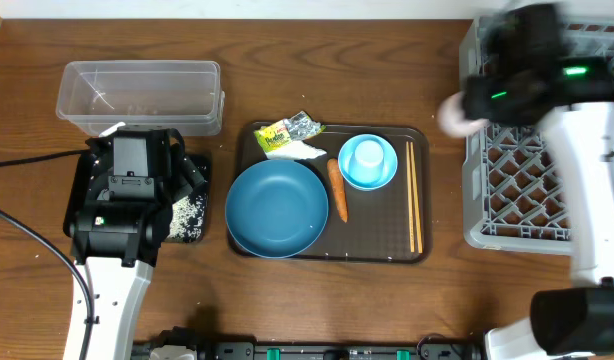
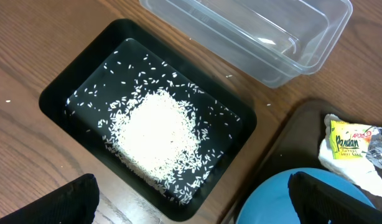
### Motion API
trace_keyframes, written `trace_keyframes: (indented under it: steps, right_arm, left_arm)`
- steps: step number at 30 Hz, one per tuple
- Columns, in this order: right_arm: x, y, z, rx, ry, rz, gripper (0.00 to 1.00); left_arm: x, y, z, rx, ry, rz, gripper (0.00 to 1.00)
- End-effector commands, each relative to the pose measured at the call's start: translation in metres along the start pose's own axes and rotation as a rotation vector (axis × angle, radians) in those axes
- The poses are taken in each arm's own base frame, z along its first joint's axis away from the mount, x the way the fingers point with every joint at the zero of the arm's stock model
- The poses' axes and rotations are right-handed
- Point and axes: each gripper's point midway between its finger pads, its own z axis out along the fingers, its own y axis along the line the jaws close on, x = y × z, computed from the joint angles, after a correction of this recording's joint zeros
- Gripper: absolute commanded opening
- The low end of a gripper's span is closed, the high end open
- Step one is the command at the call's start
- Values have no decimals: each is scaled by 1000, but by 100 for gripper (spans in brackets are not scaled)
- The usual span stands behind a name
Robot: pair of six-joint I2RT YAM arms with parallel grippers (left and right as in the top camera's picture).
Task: Sort waste into correct bins and load items into the dishwasher rack
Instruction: 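Carry the white cup with the right gripper into the grey dish rack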
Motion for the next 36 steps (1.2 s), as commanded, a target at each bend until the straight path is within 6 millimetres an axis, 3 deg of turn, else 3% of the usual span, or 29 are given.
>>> trace_keyframes:
  steps: [1,5,7,9,13,15,19,25,28,36]
  right_arm:
    - [-24,-70,-18,91,-98,136,42]
    - [-44,-154,-24,203,-203,290,47]
    - [-42,-199,-24,281,-222,363,49]
    - [-36,-230,-19,314,-215,419,50]
    - [-18,-269,2,332,-153,474,53]
    - [-9,-280,12,337,-119,498,60]
    - [-1,-286,25,336,-78,512,63]
    - [1,-284,27,329,-69,524,85]
    - [2,-281,28,313,-63,529,87]
    - [-21,-237,11,172,-131,485,86]
  left_arm:
    - [-6,2,-3,-7,-17,-16,100]
    - [-6,2,-3,-7,-17,-16,100]
    - [-6,2,-3,-6,-17,-16,100]
    - [-6,2,-3,-6,-17,-16,100]
    - [-6,2,-3,-7,-17,-16,100]
    - [-6,2,-3,-7,-17,-16,100]
    - [-6,2,-3,-7,-17,-16,100]
    - [-6,2,-3,-7,-17,-16,100]
    - [-6,2,-3,-7,-17,-16,100]
    - [-6,2,-3,-6,-17,-16,100]
